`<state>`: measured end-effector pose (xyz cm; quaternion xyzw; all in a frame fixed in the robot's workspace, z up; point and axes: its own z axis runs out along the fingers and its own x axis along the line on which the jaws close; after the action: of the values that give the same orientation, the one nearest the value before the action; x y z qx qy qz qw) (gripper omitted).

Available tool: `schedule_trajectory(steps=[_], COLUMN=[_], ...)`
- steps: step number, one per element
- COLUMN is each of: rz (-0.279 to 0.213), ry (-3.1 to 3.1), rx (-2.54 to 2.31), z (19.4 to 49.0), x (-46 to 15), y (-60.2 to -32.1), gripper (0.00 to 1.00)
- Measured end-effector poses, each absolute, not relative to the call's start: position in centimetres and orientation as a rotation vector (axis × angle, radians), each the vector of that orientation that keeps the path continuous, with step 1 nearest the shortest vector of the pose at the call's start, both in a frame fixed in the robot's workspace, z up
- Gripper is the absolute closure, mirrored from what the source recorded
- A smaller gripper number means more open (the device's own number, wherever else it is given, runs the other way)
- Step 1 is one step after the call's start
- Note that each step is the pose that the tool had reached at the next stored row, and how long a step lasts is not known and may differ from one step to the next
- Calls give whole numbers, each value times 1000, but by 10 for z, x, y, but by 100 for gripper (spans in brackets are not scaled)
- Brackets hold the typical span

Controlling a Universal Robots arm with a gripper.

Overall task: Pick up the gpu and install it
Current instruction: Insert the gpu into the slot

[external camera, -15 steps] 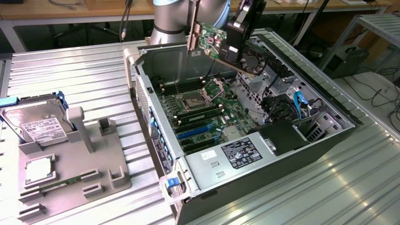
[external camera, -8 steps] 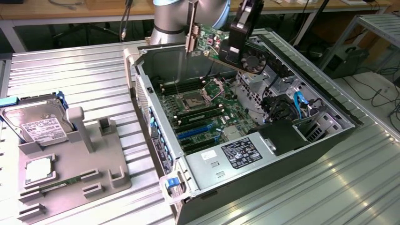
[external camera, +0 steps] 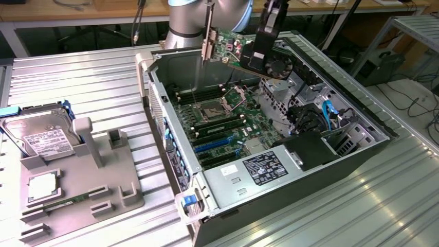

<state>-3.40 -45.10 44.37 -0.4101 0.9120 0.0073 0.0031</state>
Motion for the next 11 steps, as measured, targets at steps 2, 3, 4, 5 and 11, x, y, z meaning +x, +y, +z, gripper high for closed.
schedule_trajectory(steps=[2,3,4,5,11], rz=[23,23,22,22,22], ry=[2846,2837,2827,2821,2786], rx=[-1316,-1337,-1358,-1370,-1443], z=[444,444,444,444,444], x=[-34,-34,-34,-34,-34], y=[-451,-451,-451,-451,-451], gripper=[72,72,72,72,72])
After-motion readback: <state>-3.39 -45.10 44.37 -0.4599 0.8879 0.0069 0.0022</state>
